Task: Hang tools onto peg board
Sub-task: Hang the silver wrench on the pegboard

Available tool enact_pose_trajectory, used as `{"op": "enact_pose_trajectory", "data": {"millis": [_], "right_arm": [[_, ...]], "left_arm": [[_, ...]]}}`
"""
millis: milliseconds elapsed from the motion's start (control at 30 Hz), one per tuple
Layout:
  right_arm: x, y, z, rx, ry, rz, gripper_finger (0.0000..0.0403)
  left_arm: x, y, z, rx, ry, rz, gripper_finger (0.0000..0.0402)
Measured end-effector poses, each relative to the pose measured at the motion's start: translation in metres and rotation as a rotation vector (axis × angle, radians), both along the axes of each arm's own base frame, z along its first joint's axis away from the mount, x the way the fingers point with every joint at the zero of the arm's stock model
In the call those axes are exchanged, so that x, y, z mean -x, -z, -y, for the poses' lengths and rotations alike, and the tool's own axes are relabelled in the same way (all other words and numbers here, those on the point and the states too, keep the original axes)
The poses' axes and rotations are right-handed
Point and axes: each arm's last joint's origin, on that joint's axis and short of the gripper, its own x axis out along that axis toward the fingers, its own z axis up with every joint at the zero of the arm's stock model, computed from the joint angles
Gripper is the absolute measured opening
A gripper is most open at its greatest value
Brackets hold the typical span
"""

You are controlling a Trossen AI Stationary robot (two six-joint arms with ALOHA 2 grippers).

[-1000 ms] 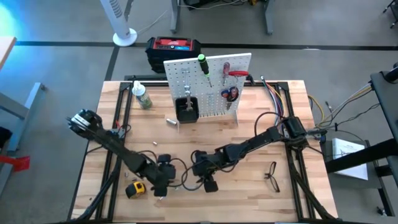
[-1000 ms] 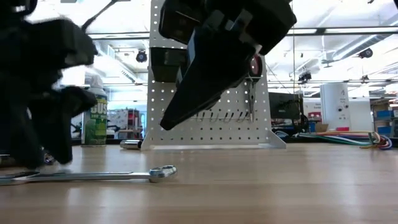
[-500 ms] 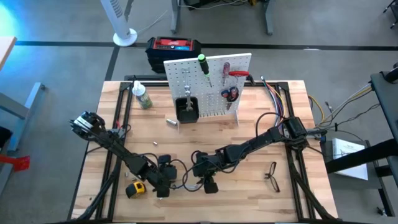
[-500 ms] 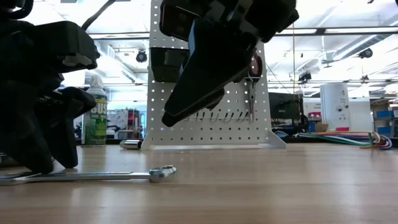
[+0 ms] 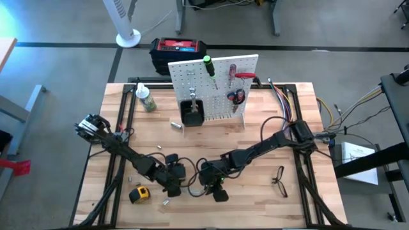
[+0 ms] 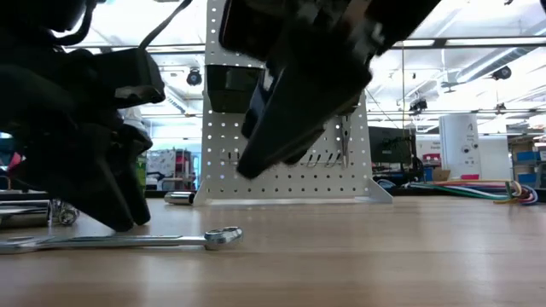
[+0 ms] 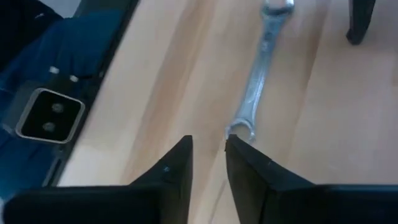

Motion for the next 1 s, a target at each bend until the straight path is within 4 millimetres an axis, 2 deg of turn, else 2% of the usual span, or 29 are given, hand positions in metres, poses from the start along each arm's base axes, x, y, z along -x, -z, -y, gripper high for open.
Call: {"op": "enact_pose_trajectory", "data": {"millis": [200, 367, 500, 800, 1000], "right_arm": [[-0.017, 0.025, 0.01, -0.22, -0.136, 0.017, 0.0031], [-0.037, 0.042, 0.019, -0.281, -0.102, -0.079, 0.0003], [-0.043, 0.042, 0.019, -0.257, -0.107, -0.121, 0.0002], [-0.032, 0.036, 0.029, -0.053, 0.03, -0.212, 0.0], [-0.033, 0.036, 0.036, -0.003, 0.085, -0.212, 0.0]], "left_arm": [[0.002, -0.008, -0.001, 0.016, 0.038, -0.009, 0.0157], [0.008, -0.013, -0.004, 0.025, 0.017, -0.037, 0.0157], [0.011, -0.012, -0.005, 0.019, 0.008, -0.065, 0.0157], [0.012, -0.012, -0.005, 0.021, 0.003, -0.073, 0.0157], [0.012, -0.012, -0.006, 0.019, -0.002, -0.071, 0.0157]]}}
